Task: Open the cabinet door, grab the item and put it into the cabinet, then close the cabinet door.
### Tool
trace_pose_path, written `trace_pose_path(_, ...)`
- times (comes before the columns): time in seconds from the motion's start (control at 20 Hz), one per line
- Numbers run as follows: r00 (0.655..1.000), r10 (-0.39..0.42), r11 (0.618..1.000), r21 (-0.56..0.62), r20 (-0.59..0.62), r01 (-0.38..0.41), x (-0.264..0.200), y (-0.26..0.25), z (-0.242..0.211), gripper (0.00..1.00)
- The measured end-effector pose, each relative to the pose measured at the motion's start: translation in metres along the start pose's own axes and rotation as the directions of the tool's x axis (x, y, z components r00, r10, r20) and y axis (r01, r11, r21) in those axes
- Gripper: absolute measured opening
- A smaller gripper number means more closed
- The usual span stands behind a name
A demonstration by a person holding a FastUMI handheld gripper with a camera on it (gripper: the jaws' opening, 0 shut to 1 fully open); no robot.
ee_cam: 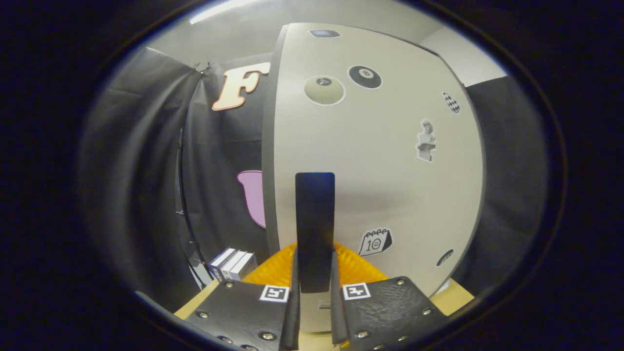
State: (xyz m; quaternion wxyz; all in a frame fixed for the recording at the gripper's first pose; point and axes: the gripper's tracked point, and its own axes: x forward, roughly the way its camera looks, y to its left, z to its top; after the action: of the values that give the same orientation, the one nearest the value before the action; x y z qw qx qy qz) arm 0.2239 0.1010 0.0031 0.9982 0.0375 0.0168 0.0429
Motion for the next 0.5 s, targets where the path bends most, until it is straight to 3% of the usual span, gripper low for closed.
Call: trace_pose_path(0.5, 0.999, 0.002, 0.996, 0.088, -0.032, 0.000, -0.089, -0.035, 0.002, 0.25)
